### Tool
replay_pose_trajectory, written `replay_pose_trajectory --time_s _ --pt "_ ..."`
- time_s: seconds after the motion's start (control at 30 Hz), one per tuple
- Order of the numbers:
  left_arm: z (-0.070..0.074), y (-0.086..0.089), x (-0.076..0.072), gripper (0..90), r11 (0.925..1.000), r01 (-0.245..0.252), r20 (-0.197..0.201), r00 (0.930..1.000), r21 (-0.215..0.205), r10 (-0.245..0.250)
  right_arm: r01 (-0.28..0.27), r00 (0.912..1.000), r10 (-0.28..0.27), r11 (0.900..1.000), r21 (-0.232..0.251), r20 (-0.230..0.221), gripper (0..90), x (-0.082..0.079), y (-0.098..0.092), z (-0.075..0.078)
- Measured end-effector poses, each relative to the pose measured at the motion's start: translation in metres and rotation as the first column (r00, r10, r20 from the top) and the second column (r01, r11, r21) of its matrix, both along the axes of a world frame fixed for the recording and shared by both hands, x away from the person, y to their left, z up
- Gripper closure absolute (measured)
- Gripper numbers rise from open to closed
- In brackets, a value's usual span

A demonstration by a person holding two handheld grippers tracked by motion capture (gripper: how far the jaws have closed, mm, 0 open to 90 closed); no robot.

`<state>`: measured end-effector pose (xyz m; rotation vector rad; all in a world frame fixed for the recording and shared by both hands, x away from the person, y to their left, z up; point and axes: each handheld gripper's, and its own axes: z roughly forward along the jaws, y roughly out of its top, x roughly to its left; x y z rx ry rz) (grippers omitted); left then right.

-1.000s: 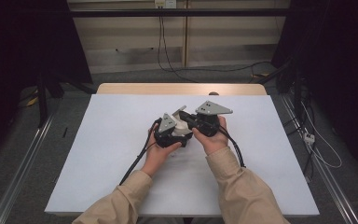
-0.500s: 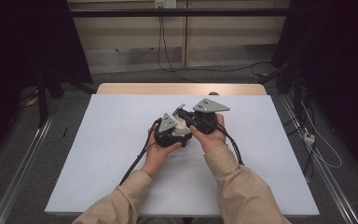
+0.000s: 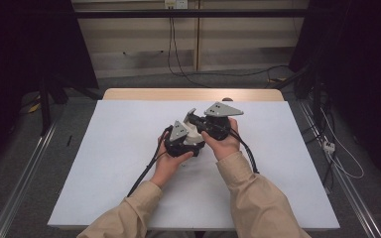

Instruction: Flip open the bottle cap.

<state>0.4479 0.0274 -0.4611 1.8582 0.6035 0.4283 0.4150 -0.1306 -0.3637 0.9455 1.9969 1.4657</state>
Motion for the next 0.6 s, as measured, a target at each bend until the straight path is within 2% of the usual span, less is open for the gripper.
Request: replay_pose_trajectory --time_s 0.23,0.33,0.6 --pt "0.0000 -0.0001 0.0000 18.7 1.0000 0.000 0.000 1.0000 0.000 0.000 -0.011 0.9999 0.011 1.000 -0.017 -0.001 89.0 -0.0031 -0.0012 0.0010" --pt "0.0001 0.0002 0.0001 18.8 1.0000 0.000 0.000 1.0000 0.003 0.000 -0.011 0.9999 0.011 1.000 -0.006 0.001 90.0 -0.0033 -0.0027 0.0020" --pt "-0.0002 0.0002 0.0001 18.8 1.0000 -0.006 -0.005 1.0000 -0.003 0.006 0.025 0.9997 -0.025 1.000 -0.007 0.000 90.0 0.0031 -0.0039 0.0000"
